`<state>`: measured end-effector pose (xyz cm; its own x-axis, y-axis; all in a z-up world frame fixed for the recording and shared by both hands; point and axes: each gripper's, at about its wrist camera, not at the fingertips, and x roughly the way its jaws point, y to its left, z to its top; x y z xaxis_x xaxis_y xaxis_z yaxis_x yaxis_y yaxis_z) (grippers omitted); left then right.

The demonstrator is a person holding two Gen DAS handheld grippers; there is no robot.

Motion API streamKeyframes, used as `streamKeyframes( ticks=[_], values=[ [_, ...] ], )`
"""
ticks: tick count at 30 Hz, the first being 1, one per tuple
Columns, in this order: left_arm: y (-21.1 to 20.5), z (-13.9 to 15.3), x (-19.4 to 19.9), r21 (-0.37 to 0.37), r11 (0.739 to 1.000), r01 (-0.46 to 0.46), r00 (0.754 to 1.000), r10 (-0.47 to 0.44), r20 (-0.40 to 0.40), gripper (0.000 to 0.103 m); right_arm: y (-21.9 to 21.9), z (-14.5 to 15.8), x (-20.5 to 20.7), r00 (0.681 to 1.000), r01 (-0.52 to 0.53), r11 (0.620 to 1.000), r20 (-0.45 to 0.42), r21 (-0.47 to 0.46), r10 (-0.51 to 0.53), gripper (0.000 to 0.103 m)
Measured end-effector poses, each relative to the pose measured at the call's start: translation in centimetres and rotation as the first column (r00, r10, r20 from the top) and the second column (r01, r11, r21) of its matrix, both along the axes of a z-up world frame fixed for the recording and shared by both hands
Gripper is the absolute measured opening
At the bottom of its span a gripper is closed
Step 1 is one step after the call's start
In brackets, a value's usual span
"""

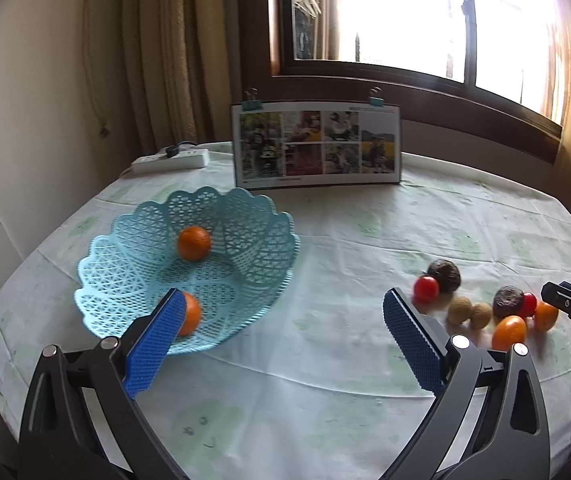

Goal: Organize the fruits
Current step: 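Grasp another orange with the right tool while the left tool grasps a large orange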

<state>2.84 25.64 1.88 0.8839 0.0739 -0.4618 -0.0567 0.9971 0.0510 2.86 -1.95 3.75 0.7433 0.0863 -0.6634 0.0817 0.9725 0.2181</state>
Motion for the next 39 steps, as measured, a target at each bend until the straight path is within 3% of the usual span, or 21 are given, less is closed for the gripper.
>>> streamKeyframes(
  ticks=[17,23,26,39],
  values=[
    [-4.4,-0.9,1.2,-0.014,0.993,0.115,0.989,-0.116,-0.087,0.1,-1.1,-3.4,0.6,0.992,-0.041,0.999,-0.12,-0.021,0.039,0.057],
    [-5.9,-1.2,1.2,-0.018,0.985,0.172,0.978,-0.173,-0.114,0.1,-1.1,-3.6,1.1,0.991,-0.044,0.998,-0.126,-0.037,0.039,0.047],
    [-7.0,-1.5,1.3,-0.026,0.976,0.216,0.966,-0.218,-0.137,0.1,-1.2,-3.5,1.0,0.992,-0.046,0.999,-0.119,-0.026,0.042,0.041],
    [-12.3,-3.0,2.1,-0.081,0.929,0.361,0.899,-0.37,-0.233,0.1,-3.0,-3.2,0.5,0.996,0.008,0.999,-0.088,0.047,-0.004,0.041]
  ],
)
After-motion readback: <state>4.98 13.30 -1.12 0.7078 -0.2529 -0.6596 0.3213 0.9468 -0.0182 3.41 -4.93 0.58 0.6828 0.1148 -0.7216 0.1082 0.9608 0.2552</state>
